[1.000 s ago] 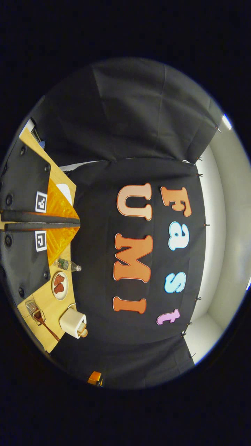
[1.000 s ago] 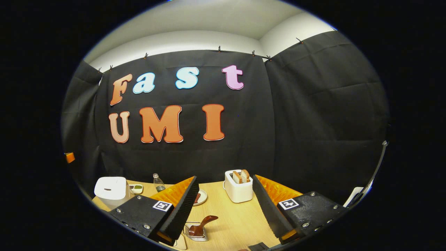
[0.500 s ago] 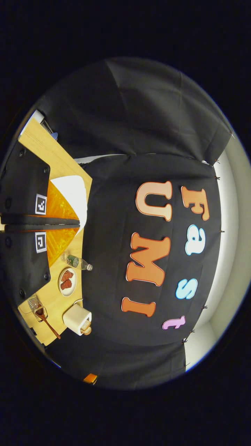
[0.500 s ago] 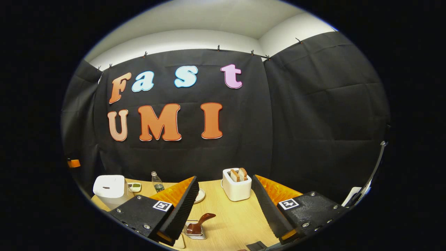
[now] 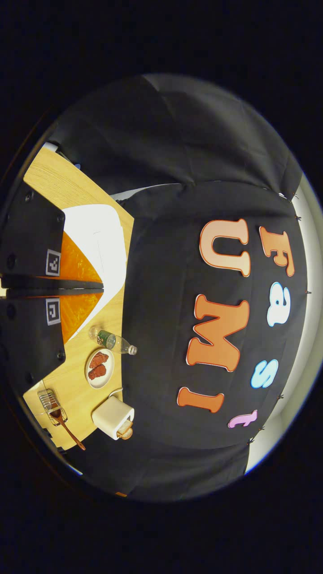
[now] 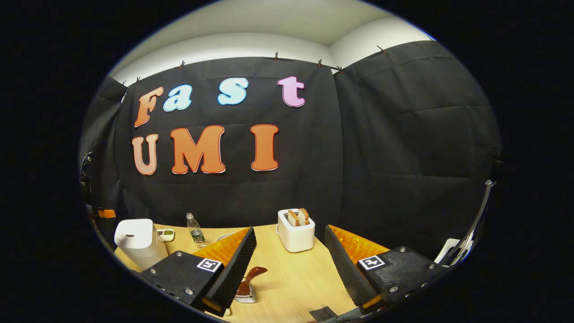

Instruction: Close the left gripper, press the button to open the rice cooker; take a wooden spoon from the chopstick holder with the right hand, scoop a spoonful of rice and pour it into the rice cooker, then put the wooden spoon back into the chopstick holder.

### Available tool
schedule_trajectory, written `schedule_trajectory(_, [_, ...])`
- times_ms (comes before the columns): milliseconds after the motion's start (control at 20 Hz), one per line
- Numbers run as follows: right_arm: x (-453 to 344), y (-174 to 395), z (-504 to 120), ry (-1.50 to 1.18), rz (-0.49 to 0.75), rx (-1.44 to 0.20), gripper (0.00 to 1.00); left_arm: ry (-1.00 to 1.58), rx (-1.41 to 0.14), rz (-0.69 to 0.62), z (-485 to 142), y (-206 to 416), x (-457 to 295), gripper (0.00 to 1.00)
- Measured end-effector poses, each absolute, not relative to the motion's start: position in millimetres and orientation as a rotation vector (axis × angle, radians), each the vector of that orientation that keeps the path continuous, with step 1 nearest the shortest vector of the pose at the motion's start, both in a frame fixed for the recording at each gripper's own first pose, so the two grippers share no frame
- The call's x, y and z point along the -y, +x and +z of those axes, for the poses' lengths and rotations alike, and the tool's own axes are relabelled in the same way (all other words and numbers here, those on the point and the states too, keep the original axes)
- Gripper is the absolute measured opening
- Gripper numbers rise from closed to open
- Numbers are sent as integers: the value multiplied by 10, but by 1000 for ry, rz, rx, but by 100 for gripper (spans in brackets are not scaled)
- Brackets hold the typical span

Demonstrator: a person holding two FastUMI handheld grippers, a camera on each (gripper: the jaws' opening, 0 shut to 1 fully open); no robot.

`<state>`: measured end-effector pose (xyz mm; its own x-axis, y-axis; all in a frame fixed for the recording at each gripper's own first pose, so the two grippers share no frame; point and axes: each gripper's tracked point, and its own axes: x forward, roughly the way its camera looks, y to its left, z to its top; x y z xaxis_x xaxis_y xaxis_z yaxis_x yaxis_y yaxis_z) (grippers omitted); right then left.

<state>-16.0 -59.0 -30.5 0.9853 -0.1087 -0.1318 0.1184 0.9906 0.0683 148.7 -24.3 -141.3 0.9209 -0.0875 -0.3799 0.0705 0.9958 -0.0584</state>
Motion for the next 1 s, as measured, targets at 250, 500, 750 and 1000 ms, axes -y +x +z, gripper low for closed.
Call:
schedule_trajectory(250, [706, -195, -328, 39, -146, -140, 95, -30, -484, -94, -1827, 1659, 258, 5])
schedule_trajectory(500, [796, -204, -309, 37, -162, -139, 95, -6, -557, -86, -2151, 1644, 204, 4])
schedule_trajectory(750, [866, -226, -313, 30, -174, -144, 95, -34, -601, -59, -2339, 1549, 149, 5])
schedule_trajectory(1000, [788, -237, -391, 45, -154, -158, 95, -24, -586, -73, -2377, 1597, 144, 5])
